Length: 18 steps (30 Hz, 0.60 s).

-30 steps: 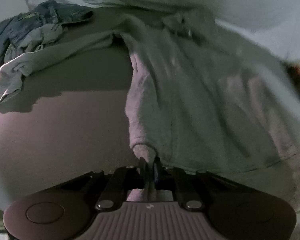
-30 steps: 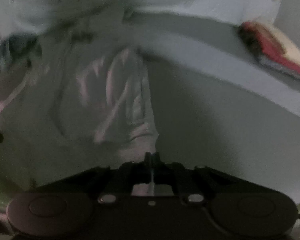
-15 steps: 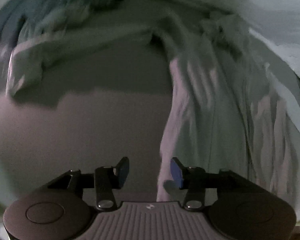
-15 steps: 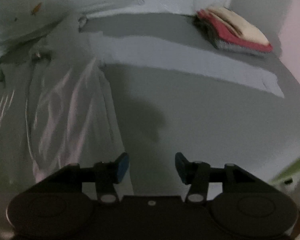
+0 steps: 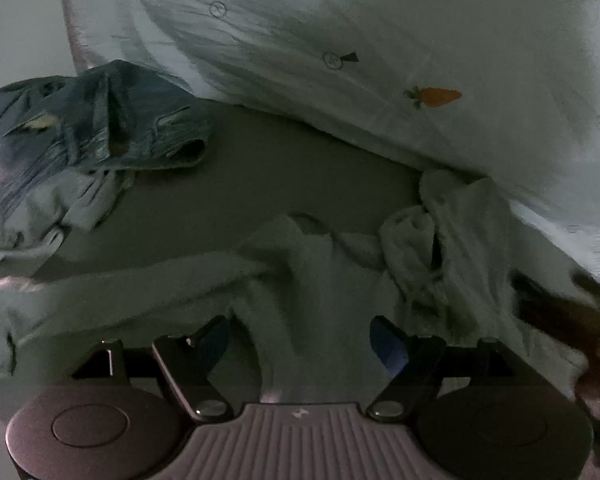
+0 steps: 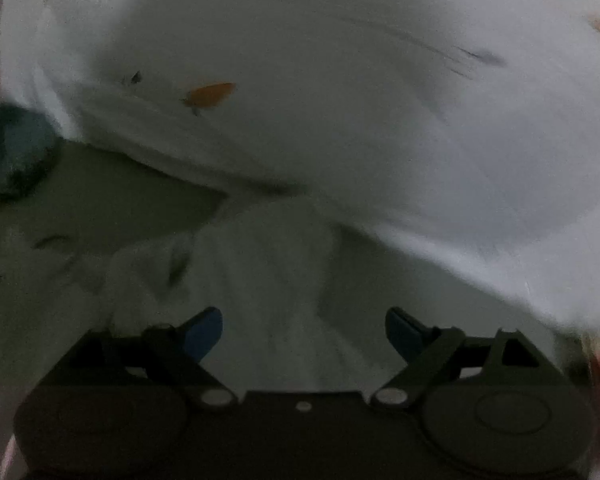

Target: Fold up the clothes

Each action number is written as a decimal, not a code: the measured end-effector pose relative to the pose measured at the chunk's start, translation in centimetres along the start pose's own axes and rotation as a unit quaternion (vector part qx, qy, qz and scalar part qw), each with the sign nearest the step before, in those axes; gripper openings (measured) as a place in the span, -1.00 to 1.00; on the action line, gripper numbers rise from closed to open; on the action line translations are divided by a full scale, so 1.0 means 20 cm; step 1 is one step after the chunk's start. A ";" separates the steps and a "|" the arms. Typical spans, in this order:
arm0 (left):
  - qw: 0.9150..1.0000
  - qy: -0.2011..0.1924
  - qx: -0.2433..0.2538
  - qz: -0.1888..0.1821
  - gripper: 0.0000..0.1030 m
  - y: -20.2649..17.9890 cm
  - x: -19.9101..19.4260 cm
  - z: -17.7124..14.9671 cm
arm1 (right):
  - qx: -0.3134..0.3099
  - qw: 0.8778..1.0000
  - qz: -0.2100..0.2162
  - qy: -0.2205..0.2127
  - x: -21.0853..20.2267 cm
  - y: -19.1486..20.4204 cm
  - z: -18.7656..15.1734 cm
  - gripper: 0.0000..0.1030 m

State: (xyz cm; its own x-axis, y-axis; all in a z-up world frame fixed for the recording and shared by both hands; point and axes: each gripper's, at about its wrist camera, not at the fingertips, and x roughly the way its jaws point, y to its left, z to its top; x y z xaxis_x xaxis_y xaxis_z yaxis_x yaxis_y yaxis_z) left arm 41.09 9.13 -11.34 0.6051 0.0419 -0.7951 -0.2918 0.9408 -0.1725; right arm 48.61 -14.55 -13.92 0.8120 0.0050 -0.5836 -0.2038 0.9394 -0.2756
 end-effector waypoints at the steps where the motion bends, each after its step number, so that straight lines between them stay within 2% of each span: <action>1: 1.000 0.000 0.003 -0.006 0.52 0.00 0.04 0.02 | -0.014 1.000 -0.003 0.000 0.09 0.06 0.04 0.74; 4: 1.000 0.007 0.010 -0.012 0.52 0.03 0.18 0.09 | -0.035 0.999 0.006 -0.006 0.31 0.23 0.12 0.74; 7: 1.000 0.014 0.000 -0.013 0.52 0.04 0.30 0.14 | -0.078 0.997 0.004 0.030 0.51 0.38 0.11 0.71; 9: 1.000 0.022 -0.006 -0.021 0.52 0.04 0.38 0.18 | -0.094 0.995 -0.006 0.029 0.55 0.40 0.09 0.66; 11: 0.999 0.018 0.011 -0.023 0.52 0.00 0.42 0.21 | -0.097 0.993 -0.066 0.022 0.54 0.38 0.10 0.56; 14: 0.999 0.009 0.046 -0.026 0.52 -0.07 0.49 0.25 | -0.082 0.981 -0.174 0.013 0.45 0.21 0.08 0.56; 15: 0.998 0.006 0.057 -0.027 0.52 -0.10 0.51 0.27 | -0.067 0.974 -0.215 0.018 0.43 0.12 0.08 0.57; 18: 0.994 -0.014 0.104 -0.039 0.56 -0.23 0.58 0.32 | -0.016 0.959 -0.278 0.063 0.43 -0.11 0.02 0.68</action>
State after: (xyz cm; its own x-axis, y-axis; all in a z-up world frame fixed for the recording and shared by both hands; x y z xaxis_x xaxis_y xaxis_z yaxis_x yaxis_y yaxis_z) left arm 54.16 7.51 -15.95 0.6410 -0.0263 -0.7671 -0.0859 0.9907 -0.1058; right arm 56.26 -16.43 -18.12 0.7284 -0.5358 -0.4270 0.2227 0.7746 -0.5920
